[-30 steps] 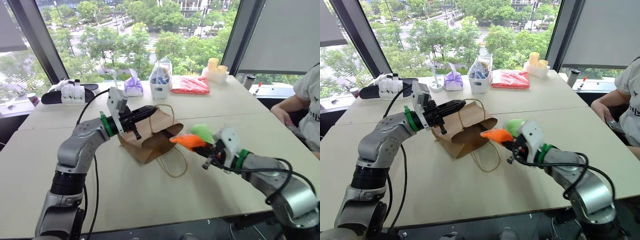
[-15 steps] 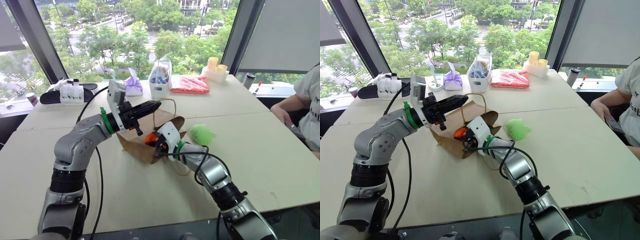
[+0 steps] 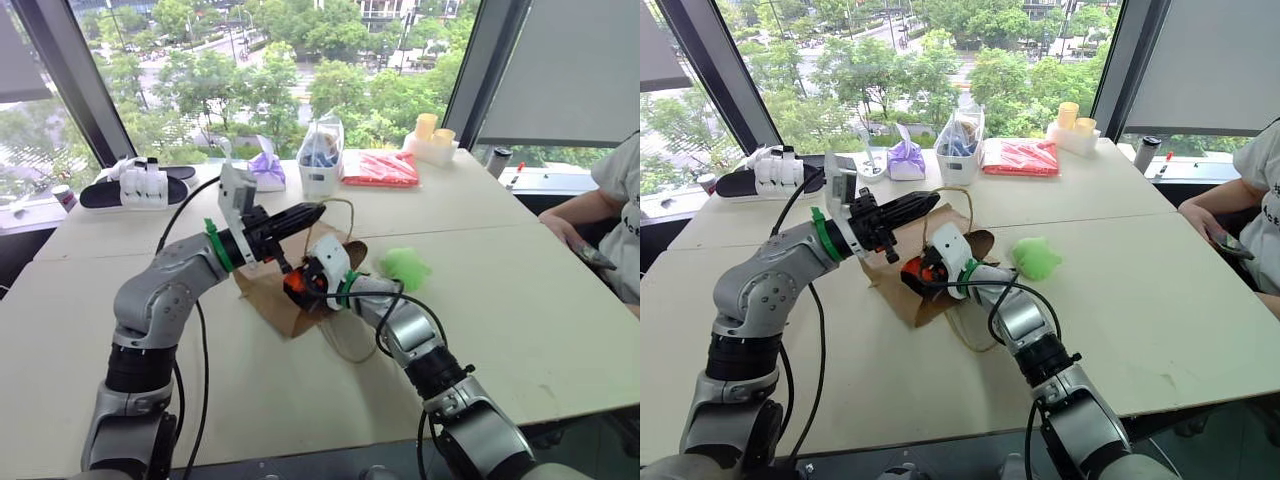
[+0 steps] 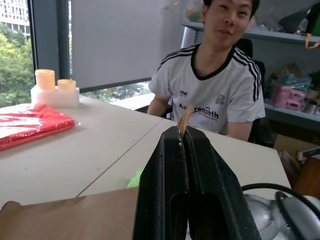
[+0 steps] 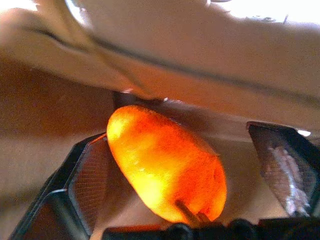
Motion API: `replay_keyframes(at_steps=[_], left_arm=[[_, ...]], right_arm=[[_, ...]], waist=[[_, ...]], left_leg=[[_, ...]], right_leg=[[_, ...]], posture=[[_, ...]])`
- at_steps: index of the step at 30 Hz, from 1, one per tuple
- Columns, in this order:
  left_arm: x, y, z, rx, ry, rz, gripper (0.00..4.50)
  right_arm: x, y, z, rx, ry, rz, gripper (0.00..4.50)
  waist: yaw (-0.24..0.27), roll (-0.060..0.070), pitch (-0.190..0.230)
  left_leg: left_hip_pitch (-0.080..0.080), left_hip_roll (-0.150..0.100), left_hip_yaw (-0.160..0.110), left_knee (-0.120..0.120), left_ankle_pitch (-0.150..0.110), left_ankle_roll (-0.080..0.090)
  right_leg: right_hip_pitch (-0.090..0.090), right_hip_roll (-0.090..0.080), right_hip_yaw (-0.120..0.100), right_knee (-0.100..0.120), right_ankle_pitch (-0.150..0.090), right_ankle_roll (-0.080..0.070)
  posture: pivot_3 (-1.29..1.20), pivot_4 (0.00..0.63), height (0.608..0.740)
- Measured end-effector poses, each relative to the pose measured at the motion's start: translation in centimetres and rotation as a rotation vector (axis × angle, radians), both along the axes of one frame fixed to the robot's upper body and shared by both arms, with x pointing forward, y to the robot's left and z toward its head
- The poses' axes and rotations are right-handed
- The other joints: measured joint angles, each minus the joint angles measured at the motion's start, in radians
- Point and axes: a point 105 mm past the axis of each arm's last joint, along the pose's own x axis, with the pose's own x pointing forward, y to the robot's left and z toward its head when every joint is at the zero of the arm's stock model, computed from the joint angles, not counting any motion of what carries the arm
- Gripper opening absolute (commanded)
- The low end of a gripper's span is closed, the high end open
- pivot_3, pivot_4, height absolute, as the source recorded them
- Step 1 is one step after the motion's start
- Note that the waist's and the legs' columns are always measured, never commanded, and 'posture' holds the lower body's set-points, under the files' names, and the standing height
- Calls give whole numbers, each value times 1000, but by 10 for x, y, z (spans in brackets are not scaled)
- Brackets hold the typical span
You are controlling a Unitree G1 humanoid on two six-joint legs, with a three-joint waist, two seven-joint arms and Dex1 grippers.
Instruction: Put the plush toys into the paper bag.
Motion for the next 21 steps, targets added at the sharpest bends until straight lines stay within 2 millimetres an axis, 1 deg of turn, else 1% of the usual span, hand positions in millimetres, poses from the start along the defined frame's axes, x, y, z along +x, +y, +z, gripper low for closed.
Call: replay_keyframes(at_steps=[2,3,4,5,6,8,10,12,14,16,18,21], left_arm=[[1,2,-1,4,0,5,0],[1,2,-2,5,0,6,0],[1,2,-2,8,0,5,0],[2,3,-3,13,0,6,0],[3,6,-4,18,2,12,0],[3,6,-6,20,5,10,0],[4,7,-7,21,9,12,0],[6,8,-8,19,8,19,0],[6,8,-8,19,4,17,0],[6,7,-9,19,2,12,0],[6,7,-8,18,-6,10,0],[6,5,-7,25,-16,5,0]], right_arm=[[-17,-11,6,-1,2,32,4431],[-19,-13,8,3,-1,36,4431],[-28,-21,13,10,1,42,4431],[-39,-33,22,15,-8,44,4431],[-46,-44,31,22,-20,33,4431],[-53,-70,49,51,-40,-29,4431],[-56,-99,62,57,-57,-118,4431],[-52,-125,66,51,-61,-220,4431],[-43,-145,61,41,-43,-309,4431],[-31,-159,50,22,-26,-382,4431],[-16,-170,33,-26,-15,-451,4431],[7,-180,0,-108,23,-537,4431]], waist=[[1,0,0],[1,0,0],[3,0,0],[5,0,0],[5,0,0],[5,0,0],[6,0,0],[5,0,0],[0,0,0],[0,0,0],[0,0,0],[0,0,0]], left_leg=[[-1,0,0,0,0,0],[-1,0,0,0,0,0],[-1,0,-1,0,0,0],[-2,0,-1,0,0,0],[-2,0,-1,1,0,0],[-2,0,-1,1,0,0],[-2,0,-1,1,0,0],[-2,0,0,1,0,0],[-1,1,1,1,0,0],[0,1,2,1,0,0],[0,1,2,1,0,0],[0,1,3,1,0,0]], right_leg=[[0,0,0,-1,0,0],[0,0,0,0,0,0],[0,0,0,-1,0,0],[-1,0,-1,-1,0,0],[0,0,-1,-1,0,0],[0,0,-1,-2,0,0],[0,0,-1,-2,0,0],[0,0,-1,-2,0,0],[1,0,0,-2,0,0],[1,0,0,-2,0,0],[1,0,0,-2,0,0],[1,0,0,-2,0,0]], posture=[[0,150,740],[0,150,740],[0,150,740],[0,150,740],[0,150,740],[0,150,740],[0,150,740],[0,150,740],[0,150,740],[0,150,740],[0,150,740],[0,150,740]])
